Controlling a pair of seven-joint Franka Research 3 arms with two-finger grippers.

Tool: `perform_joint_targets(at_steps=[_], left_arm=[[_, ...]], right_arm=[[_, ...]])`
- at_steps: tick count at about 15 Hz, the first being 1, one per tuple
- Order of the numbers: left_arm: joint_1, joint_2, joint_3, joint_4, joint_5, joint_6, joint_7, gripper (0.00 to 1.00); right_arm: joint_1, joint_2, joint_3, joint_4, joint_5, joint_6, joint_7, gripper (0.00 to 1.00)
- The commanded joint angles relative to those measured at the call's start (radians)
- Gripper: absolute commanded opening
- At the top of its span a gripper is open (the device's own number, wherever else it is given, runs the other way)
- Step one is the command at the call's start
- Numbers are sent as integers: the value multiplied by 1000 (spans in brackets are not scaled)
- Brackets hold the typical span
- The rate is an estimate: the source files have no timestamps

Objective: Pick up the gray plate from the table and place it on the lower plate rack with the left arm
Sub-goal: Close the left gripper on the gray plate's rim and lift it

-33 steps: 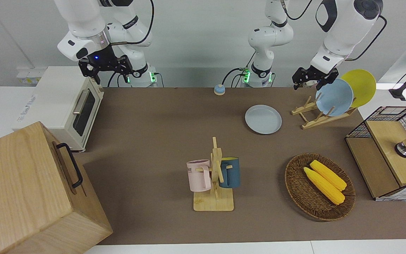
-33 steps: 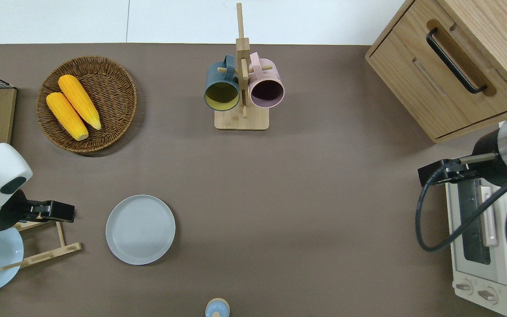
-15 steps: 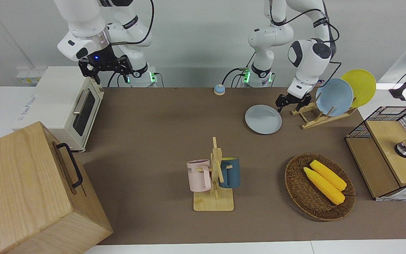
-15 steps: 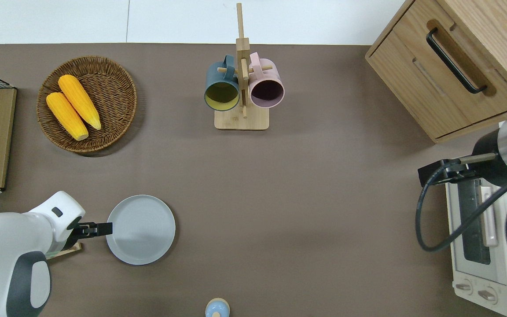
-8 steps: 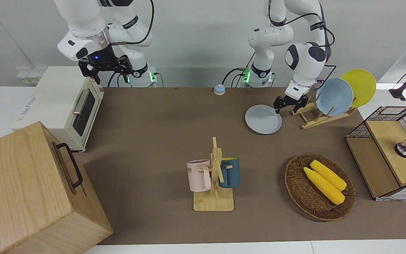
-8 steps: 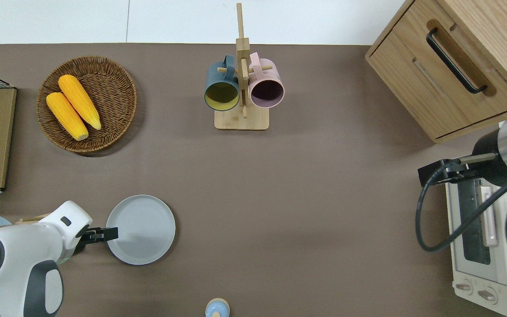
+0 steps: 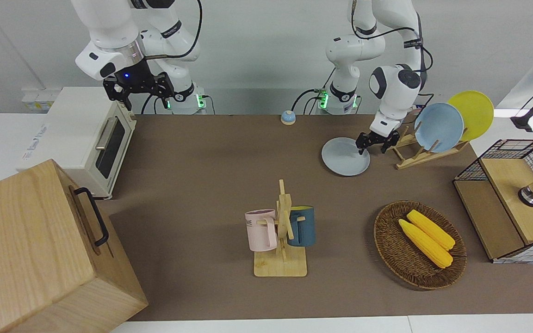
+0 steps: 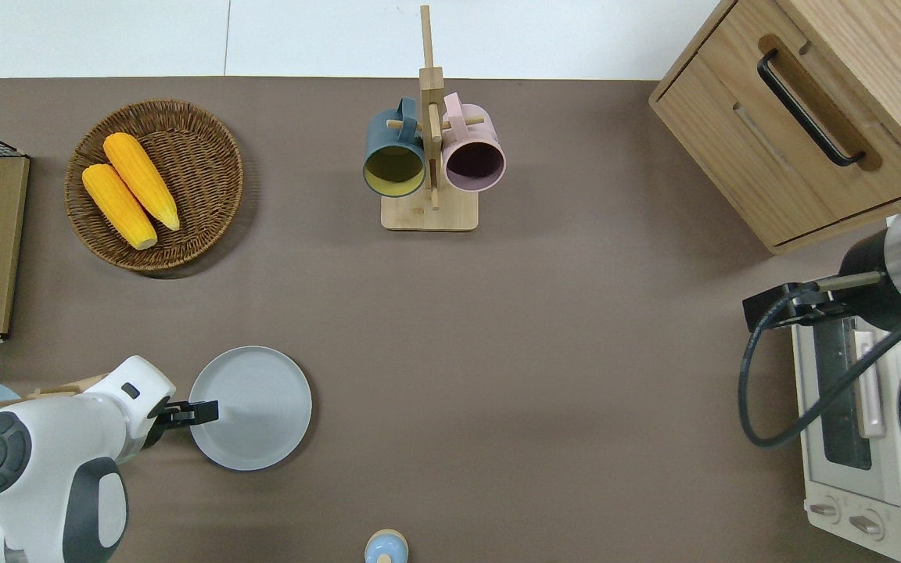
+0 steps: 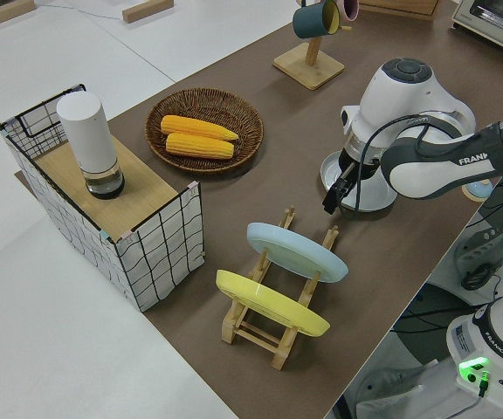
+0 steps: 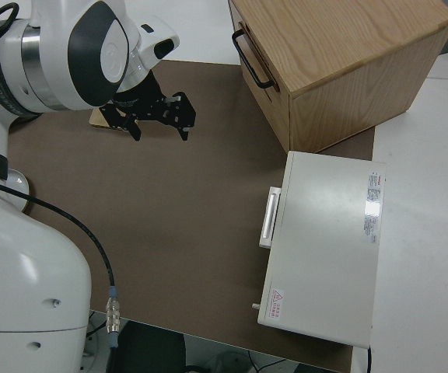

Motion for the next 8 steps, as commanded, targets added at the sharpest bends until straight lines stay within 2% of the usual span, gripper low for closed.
perform_joint_targets(at_steps=[1,2,3,4,5,8], left_arm=[[-12,27,-2,-12,-10,47,-14,956],[-12,29,-2,-12,-10,49,-14,902],[-12,32,-2,-12,-10,50,-14,794],[-12,34,-2,-12,-10,56,-14,623],[-12,34,-3,-12,-10,58,-14,497],[-12,35,-3,-12,-10,62,-16,172]], right_arm=[[-24,-2,21,7,-6,-13,12,983],[-24,-2,20,7,-6,-11,12,983],[-24,-2,21,7,-6,-11,12,983],[-24,-2,21,7,-6,-11,12,983],[-24,-2,21,7,-6,-11,12,983],[-24,-2,21,7,-6,-11,12,983]])
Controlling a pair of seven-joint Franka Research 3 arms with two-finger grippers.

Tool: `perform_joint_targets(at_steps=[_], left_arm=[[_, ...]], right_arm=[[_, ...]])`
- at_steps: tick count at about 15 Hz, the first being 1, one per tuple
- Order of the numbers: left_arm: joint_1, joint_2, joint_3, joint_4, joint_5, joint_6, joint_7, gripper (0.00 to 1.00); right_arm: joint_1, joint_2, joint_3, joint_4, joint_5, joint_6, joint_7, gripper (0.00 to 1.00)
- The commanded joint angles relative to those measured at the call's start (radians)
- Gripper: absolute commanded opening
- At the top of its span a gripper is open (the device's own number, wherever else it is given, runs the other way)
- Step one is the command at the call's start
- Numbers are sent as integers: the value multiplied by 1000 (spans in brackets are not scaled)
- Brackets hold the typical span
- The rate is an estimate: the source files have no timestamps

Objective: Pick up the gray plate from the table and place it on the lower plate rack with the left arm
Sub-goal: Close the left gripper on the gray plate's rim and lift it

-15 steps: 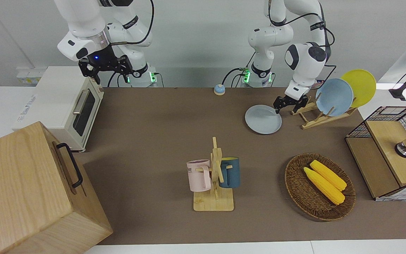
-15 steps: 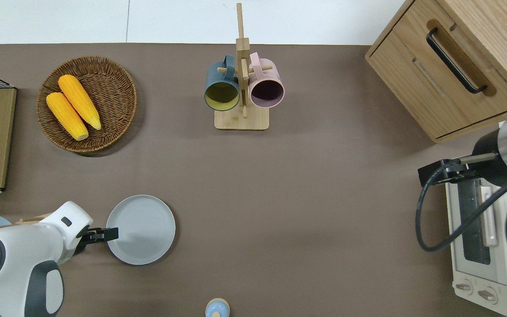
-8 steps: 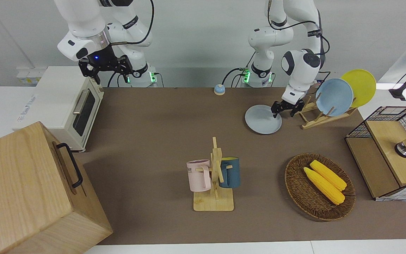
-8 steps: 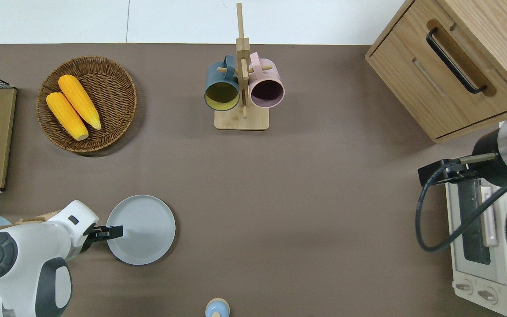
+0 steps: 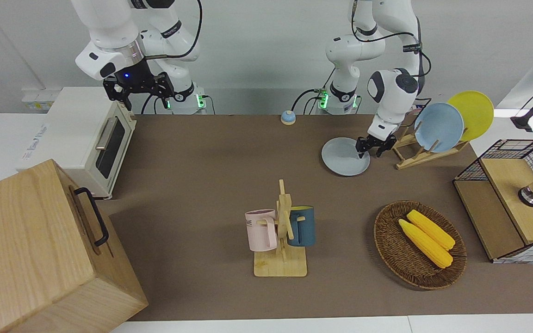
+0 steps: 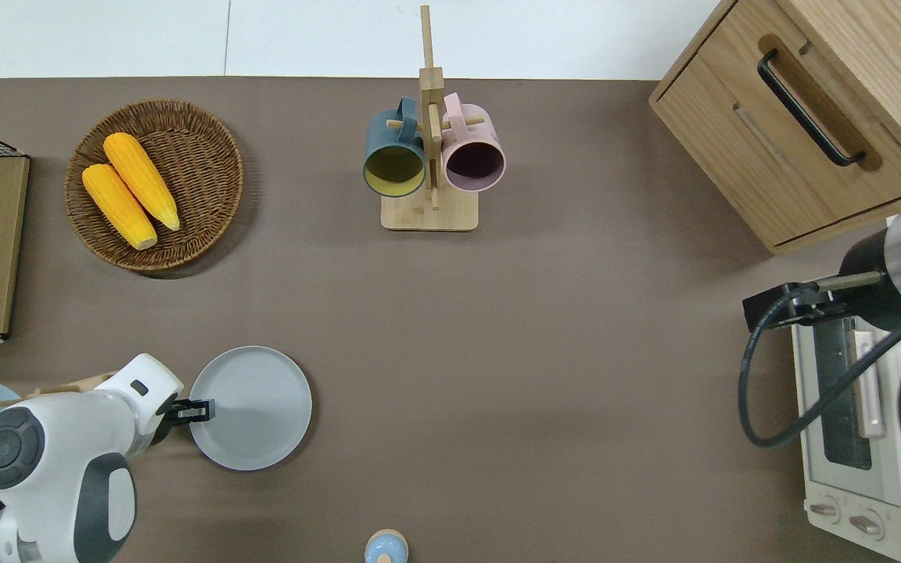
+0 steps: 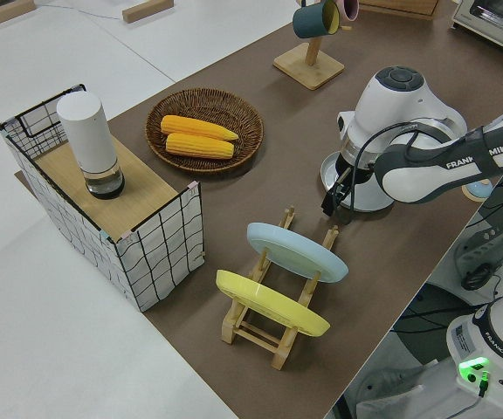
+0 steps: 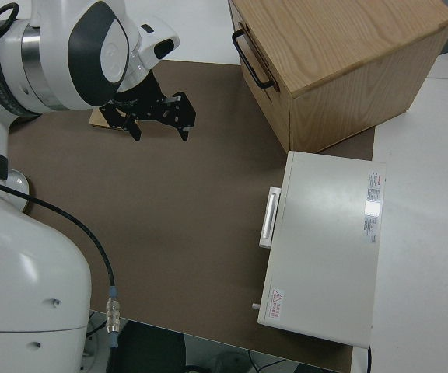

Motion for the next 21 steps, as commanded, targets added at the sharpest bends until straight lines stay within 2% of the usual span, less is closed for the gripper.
perform_joint_targets(at_steps=[1,2,3,12,21], left_arm=[[-7,4,-2,-12,-9,31,-10,80],[-7,8,-2,-10,-9,31,-10,8],[-7,8,-2,-10,-9,30,-10,0],[0,-12,-2,10,-9,7,-10,0],[7,-42,4,244,-9,-306,-24,0]], right_arm=[[-24,-4,21,7,-6,-13,12,983],[-24,-2,21,7,-6,-11,12,983],[-24,-2,21,7,-6,-11,12,983],[-24,-2,20,6,-6,-11,12,983],[-24,-2,21,7,-6,-11,12,983]])
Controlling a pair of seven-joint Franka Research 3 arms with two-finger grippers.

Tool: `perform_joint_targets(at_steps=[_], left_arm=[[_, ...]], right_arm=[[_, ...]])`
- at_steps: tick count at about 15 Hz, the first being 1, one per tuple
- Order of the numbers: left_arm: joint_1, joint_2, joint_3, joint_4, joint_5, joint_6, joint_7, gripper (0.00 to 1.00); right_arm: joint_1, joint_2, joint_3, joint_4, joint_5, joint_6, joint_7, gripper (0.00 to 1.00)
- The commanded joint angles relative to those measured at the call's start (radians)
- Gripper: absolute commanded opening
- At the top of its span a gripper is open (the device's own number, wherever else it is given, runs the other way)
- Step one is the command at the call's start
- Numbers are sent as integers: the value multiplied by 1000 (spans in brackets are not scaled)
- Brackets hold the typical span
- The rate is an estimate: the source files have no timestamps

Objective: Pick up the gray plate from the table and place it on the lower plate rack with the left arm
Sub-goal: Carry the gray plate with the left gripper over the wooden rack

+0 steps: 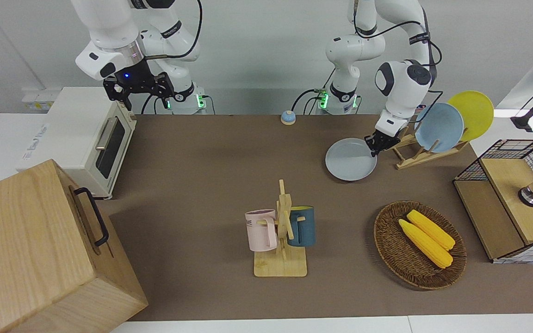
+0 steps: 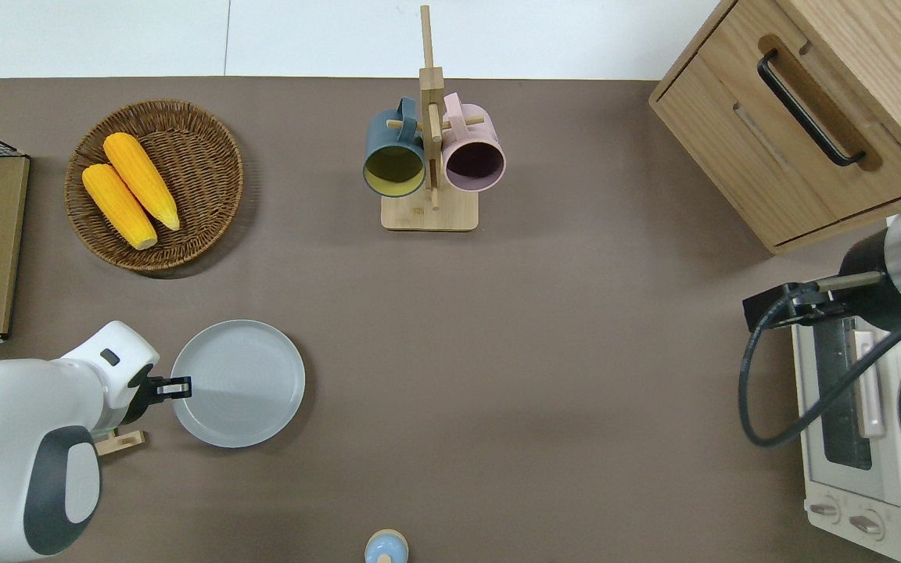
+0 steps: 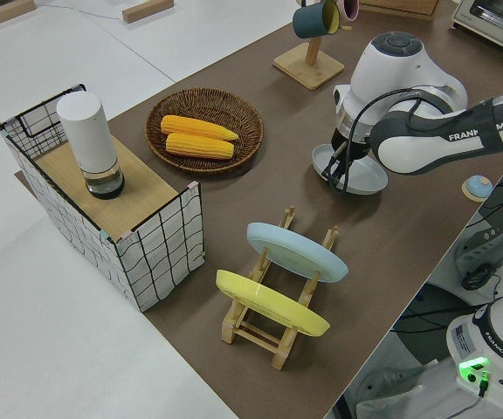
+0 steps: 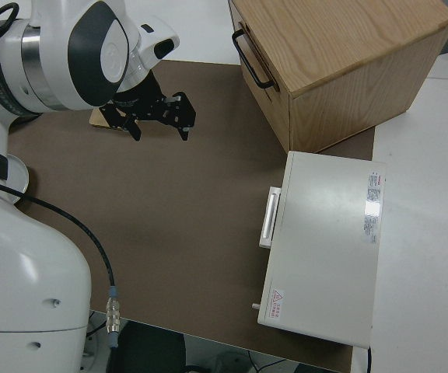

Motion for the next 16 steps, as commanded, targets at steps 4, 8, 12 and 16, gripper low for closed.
perform_joint_targets(at_steps=[4,8,12,16], left_arm=[[5,-9,4,210,-3,-276,-46,0],[4,-9,4,364,-1,-461,-60,0],[7,-8,6,435,2,-541,-63,0],[7,-8,6,445,5,-547,-63,0]], right_arm=[[-24,-2,21,6,-6,-11,12,983],[-24,-2,21,7,-6,-11,12,983],[-24,-4,21,7,-6,-11,12,983],[-24,-2,21,7,-6,-11,12,983]])
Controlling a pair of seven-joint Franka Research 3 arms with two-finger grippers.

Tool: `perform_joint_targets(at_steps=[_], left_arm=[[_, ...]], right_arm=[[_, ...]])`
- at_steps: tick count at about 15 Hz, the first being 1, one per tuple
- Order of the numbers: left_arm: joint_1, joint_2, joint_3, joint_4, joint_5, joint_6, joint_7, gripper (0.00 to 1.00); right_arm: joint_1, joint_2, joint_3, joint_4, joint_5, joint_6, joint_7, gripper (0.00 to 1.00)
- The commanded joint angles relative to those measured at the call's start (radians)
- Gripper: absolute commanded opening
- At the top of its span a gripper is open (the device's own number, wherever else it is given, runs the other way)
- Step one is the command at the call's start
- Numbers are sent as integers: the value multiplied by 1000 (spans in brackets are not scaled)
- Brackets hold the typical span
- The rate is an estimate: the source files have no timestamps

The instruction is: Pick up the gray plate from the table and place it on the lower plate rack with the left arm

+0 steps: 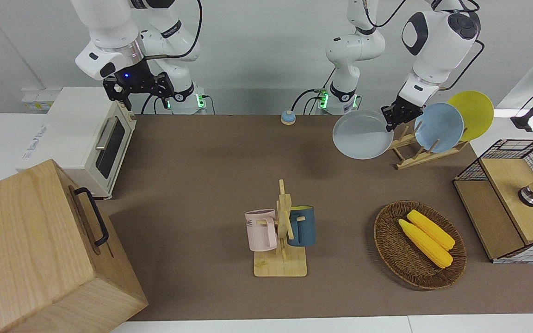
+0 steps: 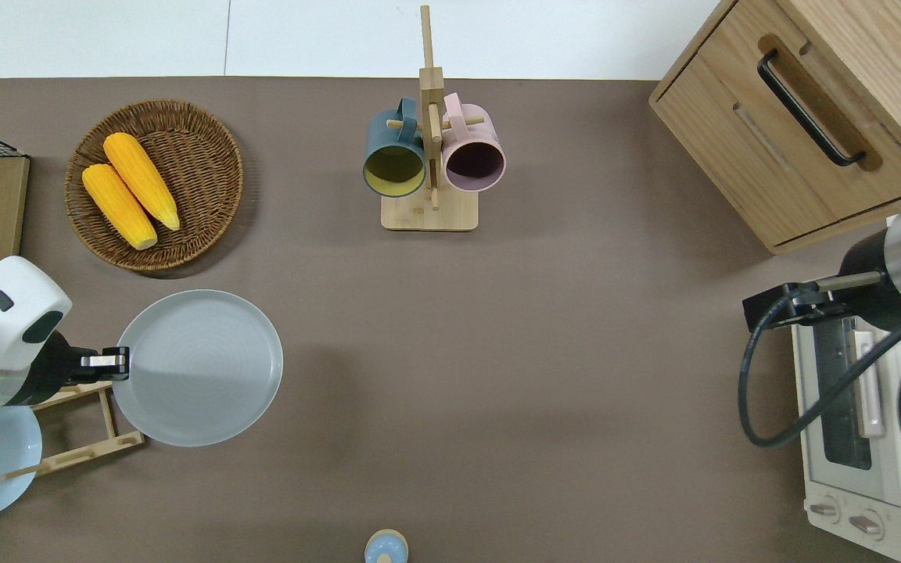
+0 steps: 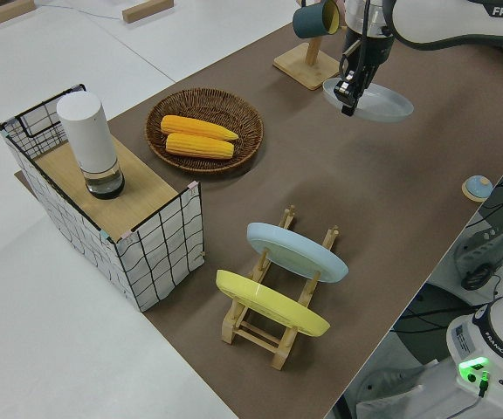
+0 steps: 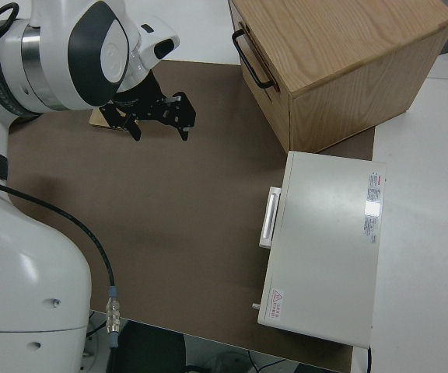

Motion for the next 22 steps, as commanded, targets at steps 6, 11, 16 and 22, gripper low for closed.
perform_joint_targets(at_steps=[6,11,16,22], left_arm=[[3,9,-9,40,107,-68,-30,0],[-8,21,-23,87,311,-163,-42,0],[-8,24,-51,87,559,-220,-53,0],[-8,33,-55,87,731,-258,-70,0]], right_arm=[[-24,-2,21,6,-6,-11,12,983],[-24,-2,21,7,-6,-11,12,983],[-24,-2,21,7,-6,-11,12,983],[-24,-2,20,6,-6,-11,12,983]])
